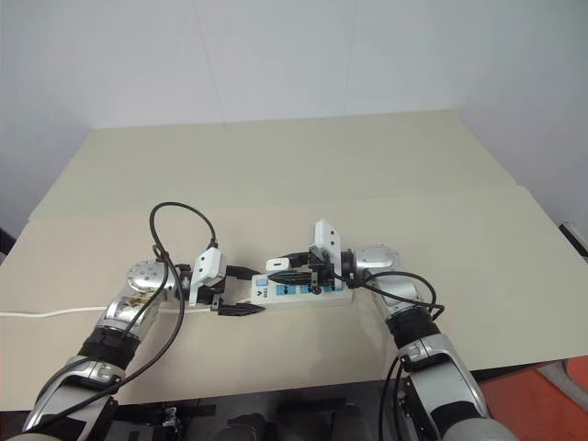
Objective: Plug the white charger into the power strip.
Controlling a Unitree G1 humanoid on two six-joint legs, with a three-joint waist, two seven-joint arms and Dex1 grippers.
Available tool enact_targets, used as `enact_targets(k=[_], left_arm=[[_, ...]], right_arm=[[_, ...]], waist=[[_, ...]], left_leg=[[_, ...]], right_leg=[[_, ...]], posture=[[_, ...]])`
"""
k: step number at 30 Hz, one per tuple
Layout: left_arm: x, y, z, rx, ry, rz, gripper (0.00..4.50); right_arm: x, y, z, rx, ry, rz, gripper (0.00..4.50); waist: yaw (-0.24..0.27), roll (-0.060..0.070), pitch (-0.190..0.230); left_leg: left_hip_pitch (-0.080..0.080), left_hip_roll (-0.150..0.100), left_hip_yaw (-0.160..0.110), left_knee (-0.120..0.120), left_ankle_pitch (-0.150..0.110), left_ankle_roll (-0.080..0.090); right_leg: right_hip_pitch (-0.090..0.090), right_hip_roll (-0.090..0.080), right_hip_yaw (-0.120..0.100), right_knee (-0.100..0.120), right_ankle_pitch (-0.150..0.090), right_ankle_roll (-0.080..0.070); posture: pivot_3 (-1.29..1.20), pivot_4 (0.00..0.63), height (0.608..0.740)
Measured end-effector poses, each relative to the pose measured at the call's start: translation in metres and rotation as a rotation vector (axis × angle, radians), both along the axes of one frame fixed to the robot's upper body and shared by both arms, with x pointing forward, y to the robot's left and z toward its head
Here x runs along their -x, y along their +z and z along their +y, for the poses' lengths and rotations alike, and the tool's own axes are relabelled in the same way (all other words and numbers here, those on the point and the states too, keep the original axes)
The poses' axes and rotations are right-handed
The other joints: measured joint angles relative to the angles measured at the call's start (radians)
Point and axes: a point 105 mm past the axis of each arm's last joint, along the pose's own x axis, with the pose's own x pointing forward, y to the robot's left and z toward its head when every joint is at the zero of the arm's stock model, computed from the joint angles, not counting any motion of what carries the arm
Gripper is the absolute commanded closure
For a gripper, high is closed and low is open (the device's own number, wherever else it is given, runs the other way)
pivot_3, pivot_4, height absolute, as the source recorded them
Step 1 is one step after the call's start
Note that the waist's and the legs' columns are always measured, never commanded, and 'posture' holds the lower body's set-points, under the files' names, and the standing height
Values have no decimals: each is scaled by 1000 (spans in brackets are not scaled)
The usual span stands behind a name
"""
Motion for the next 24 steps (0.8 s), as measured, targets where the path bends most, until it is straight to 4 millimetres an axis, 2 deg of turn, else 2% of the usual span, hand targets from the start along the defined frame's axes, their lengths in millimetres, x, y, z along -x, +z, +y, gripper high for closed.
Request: enact_targets(k=[11, 21, 24], left_arm=[[1, 0, -1, 0, -3, -2, 1226], [0, -1, 8, -26, 11, 0, 1226], [1, -2, 12, -34, 20, 5, 1226]], right_arm=[[4, -5, -8, 28, 14, -24, 3380], [5, -3, 10, 85, 52, -73, 3380], [6, -5, 16, 94, 55, -81, 3380]], waist=[[2, 0, 0], [-10, -1, -2], [-16, -3, -5]], left_leg=[[0, 0, 0, 0, 0, 0], [2, 1, 0, 0, 0, 0], [7, 0, 0, -4, 0, 0]], right_leg=[[0, 0, 0, 0, 0, 0], [0, 1, 1, 1, 1, -2], [1, 2, 3, 1, 2, -2]], posture=[[0, 150, 740], [0, 150, 740], [0, 150, 740]])
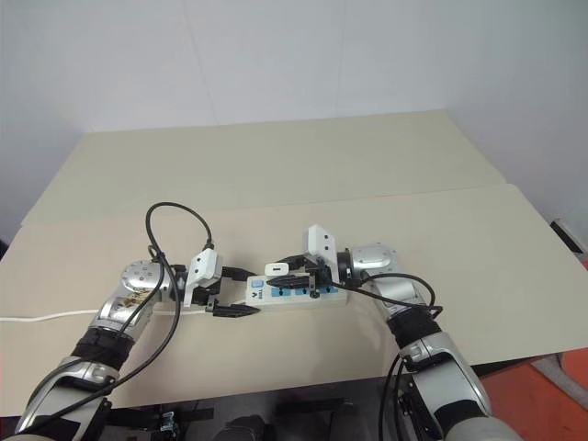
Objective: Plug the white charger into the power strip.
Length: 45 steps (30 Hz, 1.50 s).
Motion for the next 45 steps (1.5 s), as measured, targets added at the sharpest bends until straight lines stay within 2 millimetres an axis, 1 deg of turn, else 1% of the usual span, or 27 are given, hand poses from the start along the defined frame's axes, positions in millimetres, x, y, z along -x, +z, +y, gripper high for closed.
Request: enact_targets(k=[3, 5, 13, 33, 35, 36, 40, 42, 44, 45], left_arm=[[1, -2, 5, -7, 13, 5, 1226], [1, -2, 6, -8, 18, 5, 1226], [3, -3, 4, -5, 14, 1, 1226], [5, -4, 3, 3, 24, -6, 1226], [5, -4, 3, 3, 25, -6, 1226], [5, -4, 3, 3, 25, -6, 1226], [4, -5, 7, -6, 36, -2, 1226], [4, -5, 9, -10, 43, 1, 1226], [3, -6, 10, -11, 47, 4, 1226], [3, -6, 11, -11, 49, 5, 1226]], right_arm=[[-1, -3, 4, -5, -4, 16, 3380], [-3, -4, 5, -5, -6, 26, 3380], [-2, -8, -2, 1, 4, 56, 3380], [-3, -10, -4, -28, -20, 70, 3380], [-3, -10, -4, -28, -22, 70, 2679], [-3, -13, -6, -16, -29, 73, 2443], [-11, -15, -25, 10, -102, 66, 1145], [-13, -15, -29, 18, -117, 64, 440], [-14, -16, -30, 21, -121, 64, 38], [-14, -16, -30, 24, -122, 64, 38]], waist=[[-9, -2, -1], [-10, -2, -2], [-5, -1, -7], [1, 0, -7], [1, 0, -7], [2, -1, -8], [2, -4, -10], [-1, -5, -11], [-1, -5, -11], [-1, -5, -11]], left_leg=[[8, -1, 0, -8, 0, 0], [10, -1, 0, -9, 0, 1], [10, -1, 0, -10, 0, 1], [10, -2, 0, -11, -2, 0], [11, -1, 0, -11, -2, 0], [11, -1, 0, -11, -2, 0], [12, -1, 0, -11, -2, 1], [15, 0, 0, -11, -4, 1], [17, 0, 0, -11, -9, 8], [18, 0, 0, -11, -9, 8]], right_leg=[[2, 0, 5, 0, 1, -1], [3, 1, 7, -1, 1, -1], [2, 2, 9, -1, 2, 1], [1, 2, 11, -3, 2, 1], [1, 2, 11, -3, 2, 1], [1, 2, 11, -3, 2, 1], [1, 6, 14, -5, 4, -1], [2, 8, 18, -6, 4, -1], [3, 9, 19, -6, 4, -1], [3, 10, 19, -6, 5, -2]], posture=[[0, 150, 740], [0, 150, 740], [0, 150, 740], [0, 150, 740], [0, 150, 740], [0, 150, 740], [0, 150, 740], [0, 150, 740], [0, 150, 740], [0, 150, 740]])
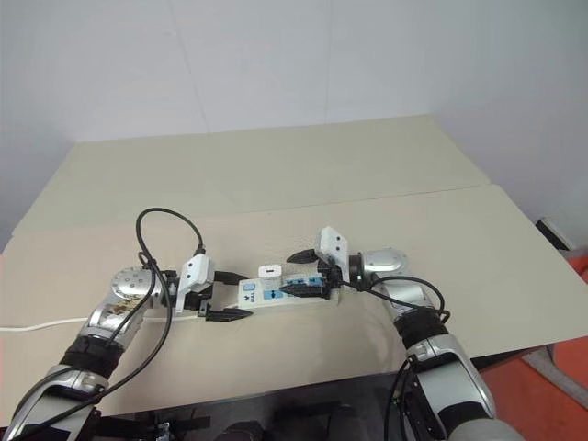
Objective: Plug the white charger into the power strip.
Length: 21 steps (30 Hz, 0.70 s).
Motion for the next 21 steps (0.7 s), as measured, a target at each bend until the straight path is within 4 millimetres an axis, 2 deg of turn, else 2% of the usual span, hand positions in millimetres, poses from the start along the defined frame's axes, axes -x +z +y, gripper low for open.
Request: enact_targets(k=[8, 10, 12, 19, 21], left_arm=[[0, 0, 0, -1, 2, 0, 1226], [0, 0, 0, -1, 2, 0, 505], [-2, -1, 3, -11, 15, 2, 63], [-2, 11, 11, 23, 22, 17, 27], [3, 25, 10, 34, -16, -14, 27]], right_arm=[[0, 0, -3, 7, 4, 5, 38], [0, 0, -5, 11, 2, 6, 0], [0, 0, -7, 14, 2, 8, 0], [-1, 1, -12, 21, -5, 13, 0], [-1, 3, -13, 22, -2, 9, 0]], waist=[[2, 0, 0], [3, 0, 0], [5, 0, 0], [14, 0, 0], [15, 0, 0]], left_leg=[[1, 1, 0, 0, 0, 0], [1, 1, 0, 0, 0, 0], [1, 2, 0, 0, 0, 0], [1, 2, 0, 0, -1, -2], [0, 2, 0, 0, -1, -2]], right_leg=[[0, 2, 2, -1, 2, -1], [0, 3, 2, -1, 2, -1], [0, 3, 2, -1, 2, -2], [0, 4, 2, -2, 3, -1], [-1, 4, 2, -2, 3, -1]], posture=[[0, 150, 740], [0, 150, 740], [0, 150, 740], [0, 150, 740], [0, 150, 740]])
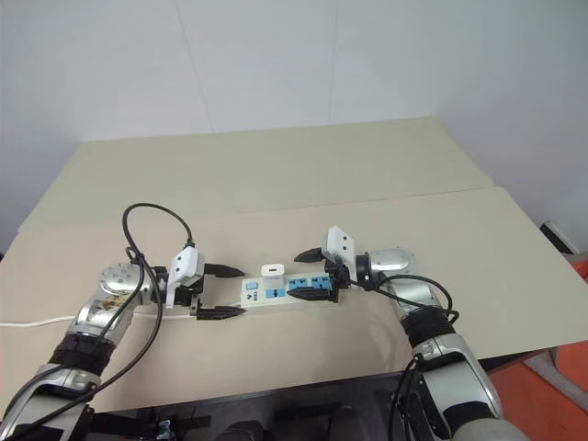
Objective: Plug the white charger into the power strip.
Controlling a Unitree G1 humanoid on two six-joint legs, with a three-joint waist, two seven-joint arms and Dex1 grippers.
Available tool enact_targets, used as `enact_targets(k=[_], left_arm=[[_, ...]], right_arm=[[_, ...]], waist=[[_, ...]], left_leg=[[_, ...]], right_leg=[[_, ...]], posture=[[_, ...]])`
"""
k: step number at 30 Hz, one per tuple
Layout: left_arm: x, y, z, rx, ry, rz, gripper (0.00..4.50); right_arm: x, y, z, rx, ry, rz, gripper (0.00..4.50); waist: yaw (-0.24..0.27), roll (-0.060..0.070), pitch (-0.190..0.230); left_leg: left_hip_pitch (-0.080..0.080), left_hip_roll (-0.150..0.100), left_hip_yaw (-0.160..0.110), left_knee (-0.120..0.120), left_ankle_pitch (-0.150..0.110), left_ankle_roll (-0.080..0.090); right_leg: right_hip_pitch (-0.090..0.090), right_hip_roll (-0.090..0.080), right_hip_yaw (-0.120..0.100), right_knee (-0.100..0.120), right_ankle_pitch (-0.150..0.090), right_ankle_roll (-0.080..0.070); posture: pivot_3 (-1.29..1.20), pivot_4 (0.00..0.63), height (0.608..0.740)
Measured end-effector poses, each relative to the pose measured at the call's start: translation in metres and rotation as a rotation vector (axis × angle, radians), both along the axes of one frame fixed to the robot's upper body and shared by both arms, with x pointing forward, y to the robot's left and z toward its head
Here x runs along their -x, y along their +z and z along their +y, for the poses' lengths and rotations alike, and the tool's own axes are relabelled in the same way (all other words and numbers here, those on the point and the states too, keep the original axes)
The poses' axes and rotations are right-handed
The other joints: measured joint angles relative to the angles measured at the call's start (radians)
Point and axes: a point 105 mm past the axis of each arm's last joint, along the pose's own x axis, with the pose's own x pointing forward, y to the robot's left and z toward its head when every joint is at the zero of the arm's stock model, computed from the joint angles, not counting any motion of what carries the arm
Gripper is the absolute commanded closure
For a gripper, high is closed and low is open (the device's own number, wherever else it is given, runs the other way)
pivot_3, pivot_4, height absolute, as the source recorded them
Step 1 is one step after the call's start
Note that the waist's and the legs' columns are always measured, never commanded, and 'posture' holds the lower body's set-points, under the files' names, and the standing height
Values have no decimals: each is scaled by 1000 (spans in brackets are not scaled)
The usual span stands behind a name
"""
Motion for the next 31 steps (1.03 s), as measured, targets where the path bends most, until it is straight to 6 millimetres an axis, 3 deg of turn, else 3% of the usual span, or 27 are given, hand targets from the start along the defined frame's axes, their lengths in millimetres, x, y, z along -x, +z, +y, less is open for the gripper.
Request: enact_targets(k=[3, 6, 15, 19, 24, 31], left_arm=[[6, 21, 7, 0, -26, -42, 27], [12, 34, 24, -17, -14, -32, 27], [11, 53, 36, -45, -31, -54, 27], [11, 53, 42, -64, -30, -50, 27], [11, 53, 45, -72, -28, -46, 27], [12, 47, 48, -92, -14, -33, 27]], right_arm=[[0, 3, -11, 28, -10, 12, 0], [4, 7, -44, 84, -56, 43, 0], [23, 45, -102, 119, -145, 4, 0], [26, 50, -121, 141, -196, -1, 0], [28, 58, -135, 164, -228, -17, 0], [36, 48, -141, 156, -284, -3, 0]], waist=[[4, 2, 1], [11, 4, 3], [5, 5, 4], [1, 5, 5], [3, 5, 5], [6, 5, 6]], left_leg=[[-2, 0, 0, 0, -1, -1], [-12, -1, 0, 0, 2, -6], [-20, -2, 0, 1, 2, -6], [-20, -2, 0, 1, 2, -5], [-20, -2, 0, 1, 2, -5], [-20, -2, 0, 2, 2, -5]], right_leg=[[-1, 0, 0, -1, 0, 0], [-13, -1, 0, 1, 1, 1], [-20, 0, -1, -2, 1, 1], [-20, 0, -1, -2, 1, 1], [-20, 0, -1, -2, 1, 1], [-20, 0, -1, -1, 1, 1]], posture=[[0, 150, 740], [0, 150, 740], [0, 150, 740], [0, 150, 740], [0, 150, 740], [0, 150, 740]])
